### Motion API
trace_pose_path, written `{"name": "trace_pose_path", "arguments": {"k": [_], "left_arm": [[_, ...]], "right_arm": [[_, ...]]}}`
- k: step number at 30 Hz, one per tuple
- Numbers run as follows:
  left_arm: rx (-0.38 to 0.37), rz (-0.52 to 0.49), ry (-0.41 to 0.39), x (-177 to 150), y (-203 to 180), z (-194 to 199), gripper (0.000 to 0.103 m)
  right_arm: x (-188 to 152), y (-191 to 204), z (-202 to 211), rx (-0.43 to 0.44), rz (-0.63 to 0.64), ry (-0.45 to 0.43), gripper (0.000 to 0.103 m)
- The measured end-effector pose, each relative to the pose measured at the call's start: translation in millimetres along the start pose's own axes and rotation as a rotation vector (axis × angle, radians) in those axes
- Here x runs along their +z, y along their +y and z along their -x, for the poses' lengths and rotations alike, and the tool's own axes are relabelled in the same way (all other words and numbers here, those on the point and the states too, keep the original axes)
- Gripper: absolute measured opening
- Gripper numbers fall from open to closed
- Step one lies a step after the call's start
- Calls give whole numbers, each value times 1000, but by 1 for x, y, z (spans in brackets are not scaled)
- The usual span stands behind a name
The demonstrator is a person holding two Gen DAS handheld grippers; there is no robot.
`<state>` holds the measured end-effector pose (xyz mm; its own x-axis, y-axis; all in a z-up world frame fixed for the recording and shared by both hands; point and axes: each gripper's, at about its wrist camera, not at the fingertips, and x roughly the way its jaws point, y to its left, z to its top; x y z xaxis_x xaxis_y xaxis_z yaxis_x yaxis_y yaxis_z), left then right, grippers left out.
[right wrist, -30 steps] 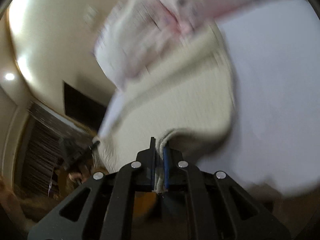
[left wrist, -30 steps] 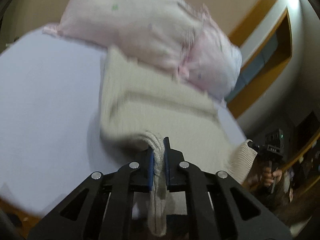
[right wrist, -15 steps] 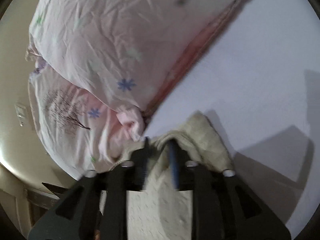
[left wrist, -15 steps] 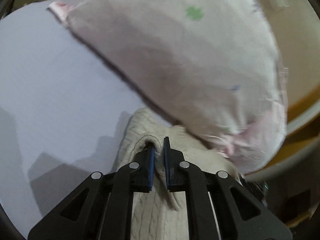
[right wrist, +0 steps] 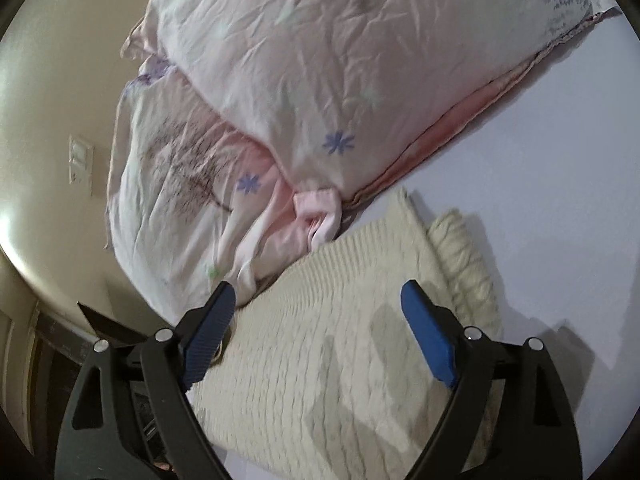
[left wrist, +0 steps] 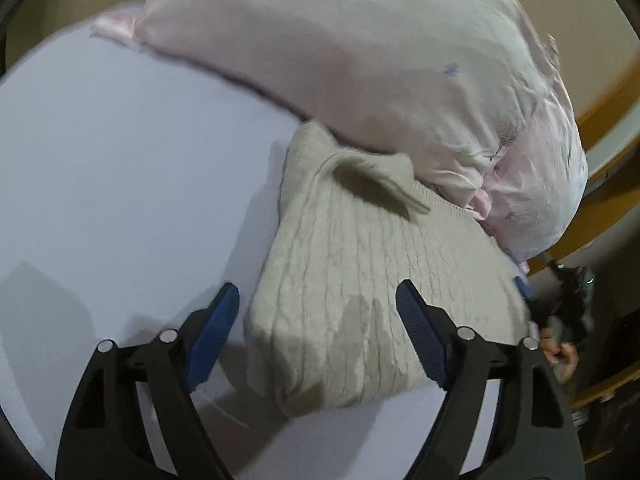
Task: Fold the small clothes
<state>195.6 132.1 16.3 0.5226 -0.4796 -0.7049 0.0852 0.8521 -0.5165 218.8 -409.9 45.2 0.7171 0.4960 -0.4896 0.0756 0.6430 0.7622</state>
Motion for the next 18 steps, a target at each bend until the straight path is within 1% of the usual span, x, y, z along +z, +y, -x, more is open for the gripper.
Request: {"name": "trace_pose_path", "arguments": {"k": [1,2,3,4,5,6,7,8,9,11,12,13,15,16,18], "left_arm": [[-10,-6,21,-1,-2,-4,78],[-8,-10,18,-2,-4,-6,73],[-28,-4,39,-2,-5,-11,66],[-22,6,25,-3,-5,-14,60],[-26,26,35,-3,-5,-17,36],[-37,57,43,-2,-1,-19,18],[-97,128,55,-3,8,-20,17],[-118,170,53,-1,9,-19,16],[-139,197,46,0,9,-16,15],[-236,224,0,7,-8,-5,15],[-291,216,-17,11,-23,0,15],[-322,204,-28,15,-36,1,15],[-406,151,-50,22,-82,0,15],[-465,117,-45,24,-111,-7,15],[-556,50,-21,20,-164,-28,15]], "right_arm": [[-3,2,3,5,7,7,85],[-7,3,5,10,13,13,86],[-12,4,8,15,21,19,86],[-14,5,10,23,25,23,86],[-15,7,10,30,26,26,86],[-17,8,13,42,26,31,86],[-18,10,14,48,26,34,86],[-19,10,18,58,28,37,86],[-20,10,26,71,36,35,86],[-20,11,39,83,53,19,86],[-20,10,51,86,67,-3,86],[-19,9,61,82,77,-26,86],[-19,4,82,71,88,-75,86],[-19,1,90,63,89,-97,86],[-18,-7,108,34,86,-141,86]]}}
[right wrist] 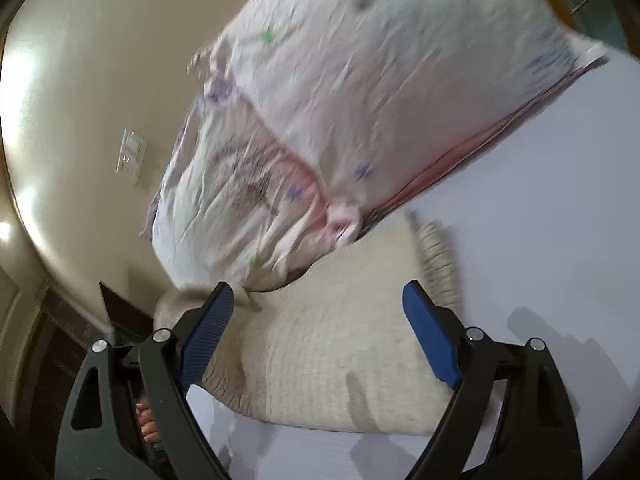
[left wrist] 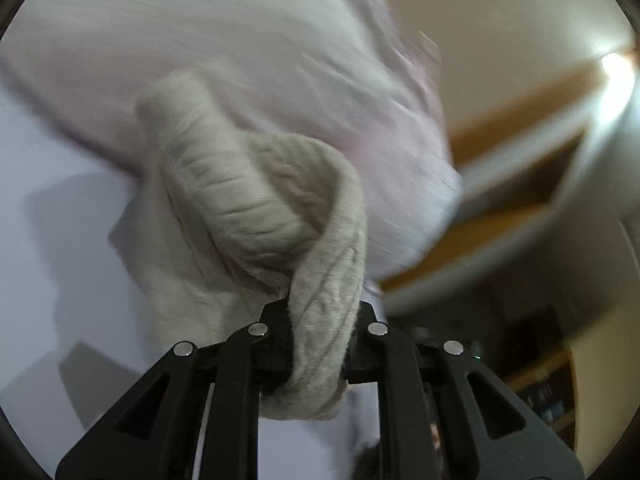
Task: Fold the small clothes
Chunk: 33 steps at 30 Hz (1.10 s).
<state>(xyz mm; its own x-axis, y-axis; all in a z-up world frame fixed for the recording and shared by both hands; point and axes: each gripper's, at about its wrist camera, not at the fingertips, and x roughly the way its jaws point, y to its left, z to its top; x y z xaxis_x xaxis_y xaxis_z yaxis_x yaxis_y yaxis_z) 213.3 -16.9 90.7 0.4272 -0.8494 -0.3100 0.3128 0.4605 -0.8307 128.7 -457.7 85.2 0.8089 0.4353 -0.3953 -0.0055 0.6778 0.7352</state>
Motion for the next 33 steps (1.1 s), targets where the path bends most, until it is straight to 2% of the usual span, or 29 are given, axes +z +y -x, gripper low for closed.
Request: {"name": "trace_pose_path", "arguments": {"k": [1,2,3,4,5,6,7,8,9,10,11,12,13,16,18,20,22,23,24,25,26,28,30,31,32,33], "left_arm": [[-37,-34,36,-10,-18,-34,15],[-36,-70,73,-19,-30,-61,15],[16,-164,155,-35,-49,-103,15],[52,-220,217,-46,-59,-128,16],[78,-251,282,-58,-65,-149,15],[74,-249,334,-67,-67,-161,16],[48,-239,351,-70,-67,-162,15],[-10,-232,349,-69,-66,-154,15],[-47,-232,325,-67,-65,-139,18],[-43,-240,255,-60,-61,-115,25],[-25,-245,200,-54,-57,-97,49],[3,-244,150,-49,-51,-80,66],[66,-243,89,-40,-40,-58,69],[241,-240,57,-34,-14,-31,69],[301,-210,88,-35,4,-30,69],[343,-202,142,-43,18,-35,70],[369,-210,184,-49,24,-48,74],[381,-210,199,-49,24,-55,77],[392,-206,213,-46,25,-66,83],[406,-203,225,-49,27,-73,85],[404,-198,229,-50,29,-76,86],[358,-174,242,-51,37,-83,84],[308,-134,247,-52,43,-89,62],[300,-139,243,-51,44,-88,56],[287,-147,242,-50,43,-82,46],[266,-157,236,-48,39,-73,41]], "right_arm": [[2,-5,6,-18,-9,-16,86],[4,-10,9,-36,-22,-23,86],[6,-13,10,-50,-29,-23,86],[8,-16,10,-63,-31,-18,86],[10,-19,9,-80,-33,-9,87],[14,-22,7,-90,-35,16,88],[16,-25,5,-88,-39,42,91],[19,-28,1,-85,-44,76,95],[20,-30,-2,-89,-41,94,97],[22,-32,-8,-98,-36,119,98],[24,-35,-18,-112,-36,160,98],[24,-37,-26,-121,-42,189,98],[24,-38,-35,-130,-50,222,98],[25,-34,-47,-129,-28,239,98],[25,-31,-57,-167,3,264,98],[24,-34,-74,-214,1,325,98],[19,-40,-94,-217,-24,403,98],[17,-42,-98,-216,-25,420,91],[14,-44,-106,-212,-16,440,67],[13,-45,-108,-217,9,424,57],[14,-46,-110,-196,9,422,42],[17,-53,-109,-140,-31,398,36],[15,-52,-105,-110,-28,367,33],[14,-48,-102,-98,-25,364,32],[12,-39,-97,-62,-9,351,31],[12,-32,-94,-27,0,350,31]]}}
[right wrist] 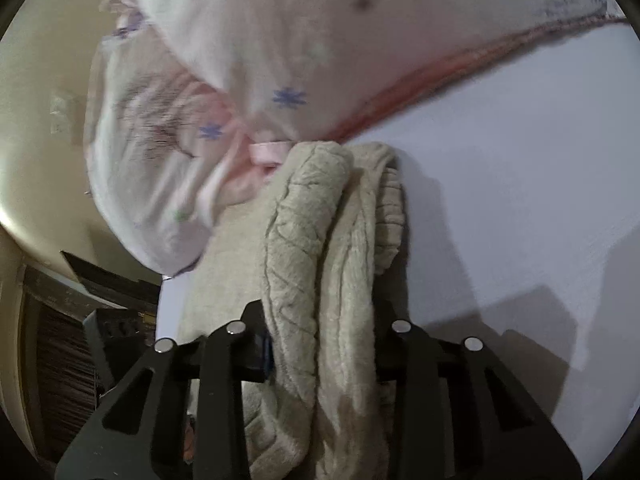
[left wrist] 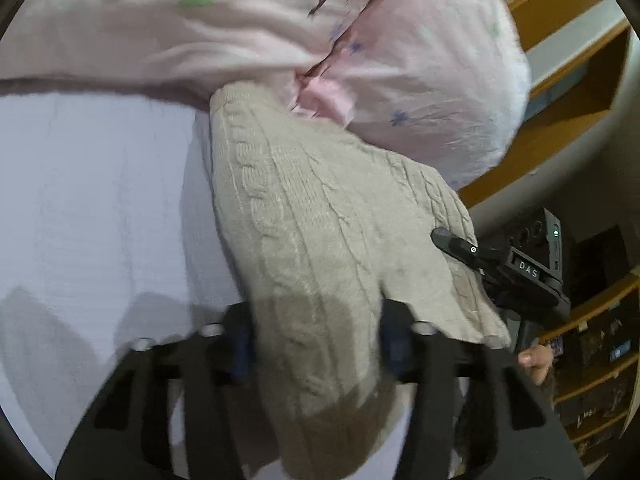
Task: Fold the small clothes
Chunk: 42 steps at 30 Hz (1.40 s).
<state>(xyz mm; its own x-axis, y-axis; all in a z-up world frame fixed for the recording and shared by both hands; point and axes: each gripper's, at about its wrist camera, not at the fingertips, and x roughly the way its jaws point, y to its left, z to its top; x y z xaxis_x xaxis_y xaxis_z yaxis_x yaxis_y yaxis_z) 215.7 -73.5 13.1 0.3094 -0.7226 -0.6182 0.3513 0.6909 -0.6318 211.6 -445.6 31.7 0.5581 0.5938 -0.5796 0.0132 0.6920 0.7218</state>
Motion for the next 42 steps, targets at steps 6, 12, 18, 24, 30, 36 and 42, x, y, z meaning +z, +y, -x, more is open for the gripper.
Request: {"name": "trace_pose_path", "arguments": {"k": [6,12,18,24,30,36,42], "left_arm": [[104,-167,-82,-16,0,65,50],[387,-220,-214,-36,6,107,67],[387,-207,-238,-70,-13,114,75],[461,-170,-222,-105,-19,108,92],[591,-177,-161,-120,-29,89,102],[679,-157,-76,-120,-24,63,102],[744,-157,-81,-119,-22,59,102]], "right_arm": [[-23,50,-30,-23,188,59,38],[-57,89,13,-127,320,-140,52],[-83,93,-32,-302,387,6,11],[-91,80,-2,-258,292,-88,34],[-152,103,33,-407,372,-174,101],[-170,105,-16,-548,432,-60,101],[-178,101,-39,-705,451,4,101]]}}
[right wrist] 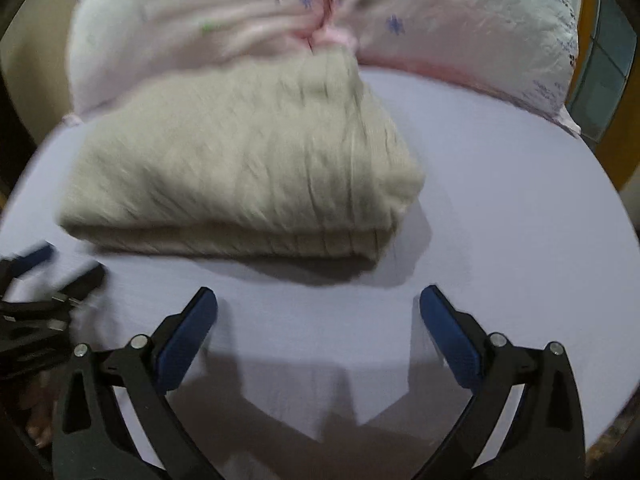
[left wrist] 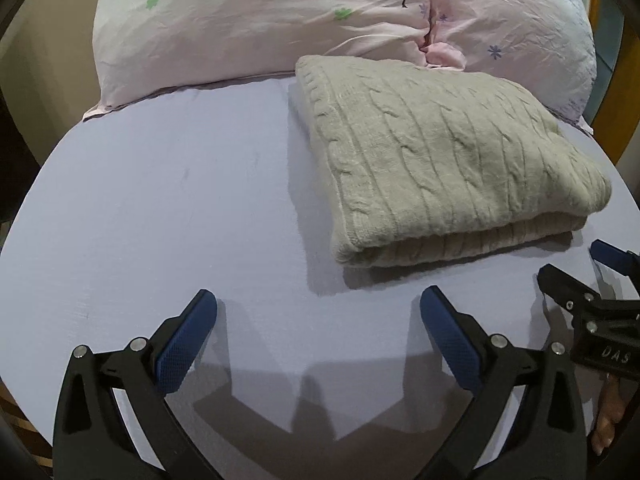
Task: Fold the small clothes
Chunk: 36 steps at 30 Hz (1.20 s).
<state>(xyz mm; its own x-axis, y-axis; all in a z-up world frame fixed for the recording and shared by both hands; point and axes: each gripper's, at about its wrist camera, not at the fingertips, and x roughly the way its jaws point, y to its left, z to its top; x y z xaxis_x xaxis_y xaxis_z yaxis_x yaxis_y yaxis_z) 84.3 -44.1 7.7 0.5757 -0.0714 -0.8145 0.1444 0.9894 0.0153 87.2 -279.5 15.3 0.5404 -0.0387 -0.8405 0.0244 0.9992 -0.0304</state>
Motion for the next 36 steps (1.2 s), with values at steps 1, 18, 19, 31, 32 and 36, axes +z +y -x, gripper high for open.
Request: {"name": "trace_pose_path", "arguments": {"k": [1,18,19,31,32,36], "left_arm": [[0,0,-2,0,0,0,102],[-11,-24,2,-1,-1,0,102],[-11,-25,4,-1,-1,0,102],[-7,-23,10,-1,-2,-1,102],[-7,-23,11,-1,-2,-1,102],[-7,-23,11,-1,-2,-1,102]], "right_arm": [[-1,0,-1,3,-3,-1,101],[-2,-2,0,11,-14,-16,101],[-2,-2,0,11,-14,-16,101],[-2,-3,1,11,-14,-16,101],[-2,-3,0,11,-14,-16,101],[-2,-3,0,11,-14,-16,101]]}}
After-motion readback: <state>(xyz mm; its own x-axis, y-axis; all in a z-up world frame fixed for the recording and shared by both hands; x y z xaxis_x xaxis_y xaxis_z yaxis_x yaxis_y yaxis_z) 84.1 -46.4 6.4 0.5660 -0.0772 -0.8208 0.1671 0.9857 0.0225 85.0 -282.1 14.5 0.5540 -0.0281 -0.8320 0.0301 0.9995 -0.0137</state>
